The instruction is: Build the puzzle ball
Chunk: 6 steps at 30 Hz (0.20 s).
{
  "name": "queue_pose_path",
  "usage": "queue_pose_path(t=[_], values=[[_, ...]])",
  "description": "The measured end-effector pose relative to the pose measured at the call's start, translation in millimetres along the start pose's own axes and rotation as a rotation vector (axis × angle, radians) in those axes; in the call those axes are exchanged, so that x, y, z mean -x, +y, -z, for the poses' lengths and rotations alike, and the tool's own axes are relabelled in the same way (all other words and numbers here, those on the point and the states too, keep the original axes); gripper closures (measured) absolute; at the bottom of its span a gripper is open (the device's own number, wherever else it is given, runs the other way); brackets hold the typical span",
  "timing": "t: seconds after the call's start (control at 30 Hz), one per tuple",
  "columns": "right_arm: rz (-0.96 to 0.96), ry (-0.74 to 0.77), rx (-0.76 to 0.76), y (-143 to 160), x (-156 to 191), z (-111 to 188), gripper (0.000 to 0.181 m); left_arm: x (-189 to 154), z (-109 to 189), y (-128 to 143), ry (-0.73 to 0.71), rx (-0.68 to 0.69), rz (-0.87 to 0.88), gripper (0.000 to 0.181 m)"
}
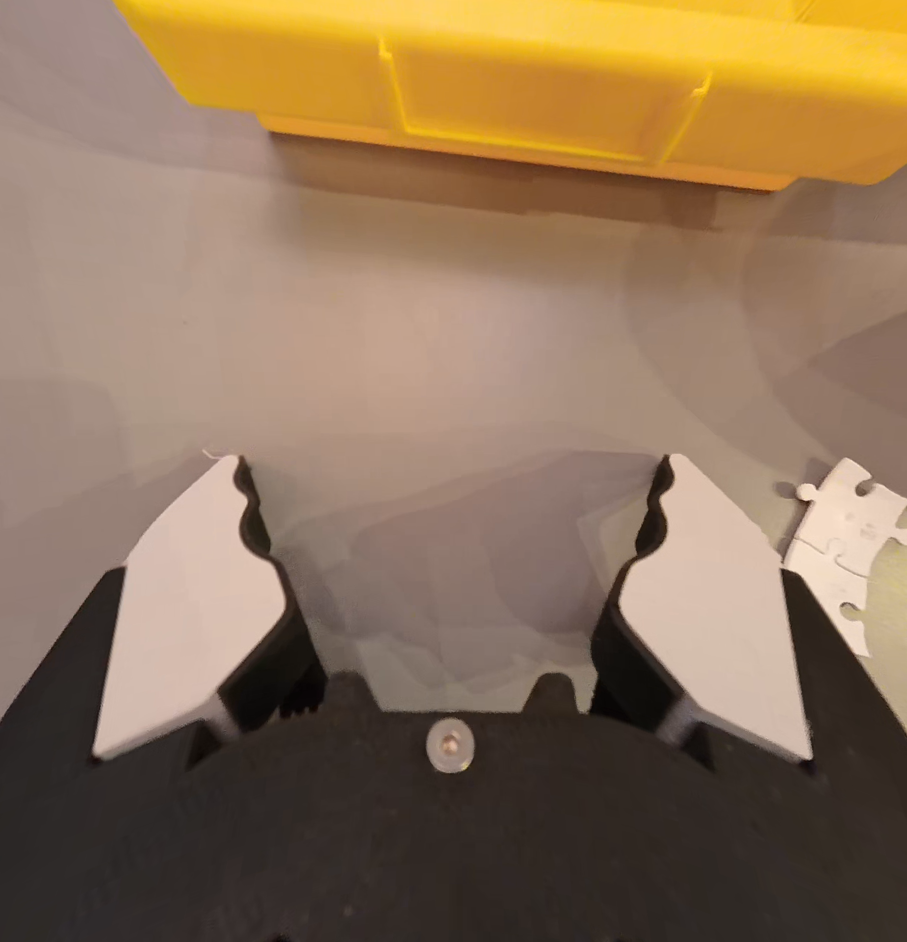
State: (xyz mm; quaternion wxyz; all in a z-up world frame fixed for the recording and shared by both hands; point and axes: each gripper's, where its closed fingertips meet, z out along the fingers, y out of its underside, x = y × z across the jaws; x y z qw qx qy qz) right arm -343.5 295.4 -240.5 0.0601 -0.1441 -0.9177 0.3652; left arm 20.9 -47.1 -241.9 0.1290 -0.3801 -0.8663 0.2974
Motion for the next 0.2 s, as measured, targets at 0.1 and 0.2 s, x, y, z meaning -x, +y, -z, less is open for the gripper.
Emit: queue_pose_path(t=[0.1, 0.2], values=[[0.000, 0.000, 0.000, 0.0, -0.3, 0.2, 0.022, 0.7, -0.2, 0.3, -0.003, 0.002, 0.003, 0.040], [0.000, 0.000, 0.000, 0.1, -0.6, 0.2, 0.022, 1.3, -0.5, 0.5, -0.006, 0.005, 0.007, 0.039]])
